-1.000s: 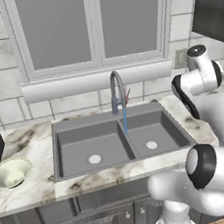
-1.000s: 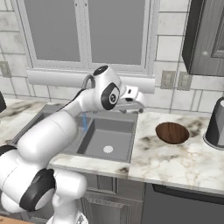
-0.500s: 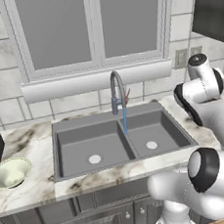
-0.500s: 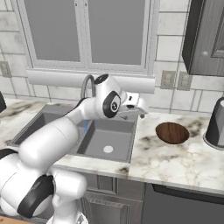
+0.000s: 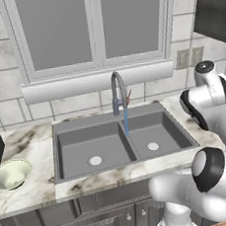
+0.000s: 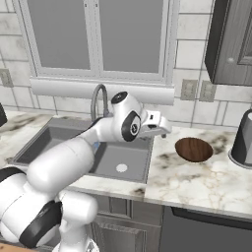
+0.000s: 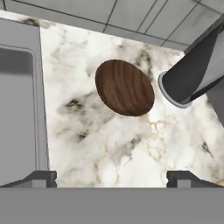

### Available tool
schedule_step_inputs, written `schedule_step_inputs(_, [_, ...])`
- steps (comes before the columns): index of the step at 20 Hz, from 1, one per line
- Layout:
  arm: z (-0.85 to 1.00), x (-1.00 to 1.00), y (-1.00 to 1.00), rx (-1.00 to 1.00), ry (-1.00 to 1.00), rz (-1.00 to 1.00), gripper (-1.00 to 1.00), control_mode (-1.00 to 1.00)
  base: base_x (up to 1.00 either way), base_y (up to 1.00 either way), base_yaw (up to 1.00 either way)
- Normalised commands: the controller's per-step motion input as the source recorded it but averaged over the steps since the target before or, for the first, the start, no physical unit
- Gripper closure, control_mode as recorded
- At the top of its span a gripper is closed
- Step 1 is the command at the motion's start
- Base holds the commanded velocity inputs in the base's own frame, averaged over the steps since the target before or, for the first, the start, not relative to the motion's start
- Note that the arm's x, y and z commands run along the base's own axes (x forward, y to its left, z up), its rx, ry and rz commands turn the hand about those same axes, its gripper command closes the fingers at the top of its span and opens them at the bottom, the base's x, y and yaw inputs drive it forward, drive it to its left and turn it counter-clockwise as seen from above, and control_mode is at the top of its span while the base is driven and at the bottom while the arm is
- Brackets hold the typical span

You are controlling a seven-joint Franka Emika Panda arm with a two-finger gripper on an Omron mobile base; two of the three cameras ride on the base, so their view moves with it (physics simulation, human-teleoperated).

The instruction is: Rinse each bowl for a few seconds and place them down in the sink or on the counter.

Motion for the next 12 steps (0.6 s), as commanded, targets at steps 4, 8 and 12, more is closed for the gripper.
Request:
schedule_step_inputs(4, [-0.22,0.0,-0.06,0.0,0.02,0.05,-1.0,-1.0,0.0,0.0,0.0])
schedule_step_inputs(8, [-0.31,0.0,0.03,-0.07,0.01,0.02,-1.0,-1.0,0.0,0.0,0.0])
schedule_step_inputs(12, [-0.27,0.0,0.0,-0.07,0.0,0.03,-1.0,-1.0,0.0,0.0,0.0])
